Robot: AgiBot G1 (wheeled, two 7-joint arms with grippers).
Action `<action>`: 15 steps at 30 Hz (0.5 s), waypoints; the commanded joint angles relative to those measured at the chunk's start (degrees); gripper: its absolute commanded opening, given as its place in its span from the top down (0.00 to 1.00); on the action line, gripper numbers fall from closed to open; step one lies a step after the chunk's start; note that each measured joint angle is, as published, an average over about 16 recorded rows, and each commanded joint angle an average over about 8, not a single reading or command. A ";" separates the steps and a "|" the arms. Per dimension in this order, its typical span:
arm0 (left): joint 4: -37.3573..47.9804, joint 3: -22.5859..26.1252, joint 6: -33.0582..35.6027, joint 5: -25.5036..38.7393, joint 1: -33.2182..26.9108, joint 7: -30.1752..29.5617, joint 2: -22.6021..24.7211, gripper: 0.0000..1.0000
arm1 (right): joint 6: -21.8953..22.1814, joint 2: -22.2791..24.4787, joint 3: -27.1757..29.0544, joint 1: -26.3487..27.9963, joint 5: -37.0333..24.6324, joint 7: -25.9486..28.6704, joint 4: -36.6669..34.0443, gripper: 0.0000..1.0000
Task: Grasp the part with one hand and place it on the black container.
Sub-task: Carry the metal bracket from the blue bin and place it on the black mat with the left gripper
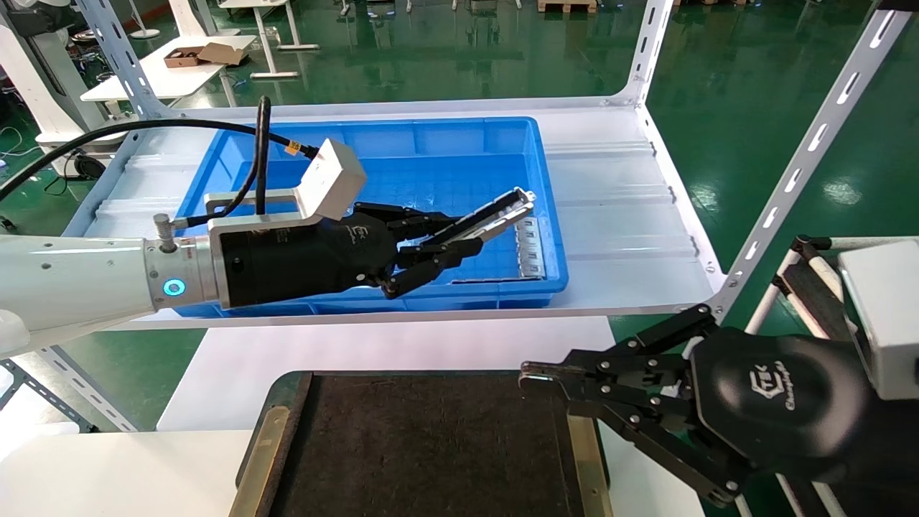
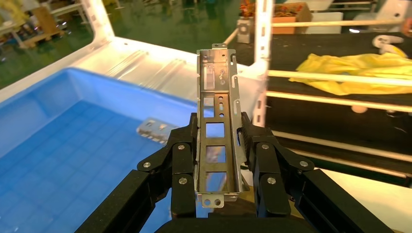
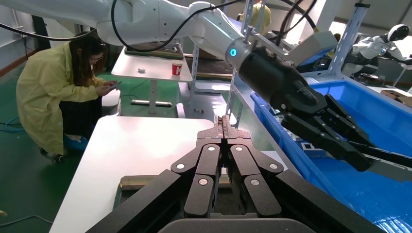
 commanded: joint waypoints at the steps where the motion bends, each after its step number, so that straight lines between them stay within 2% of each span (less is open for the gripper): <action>1: -3.21 0.05 0.32 -0.11 0.70 -0.93 -1.52 1.00 | 0.00 0.00 0.00 0.00 0.00 0.00 0.00 1.00; 15: -24.19 0.77 -1.95 -1.17 11.25 -6.40 -13.77 1.00 | 0.01 0.00 -0.01 0.00 0.01 -0.01 0.00 1.00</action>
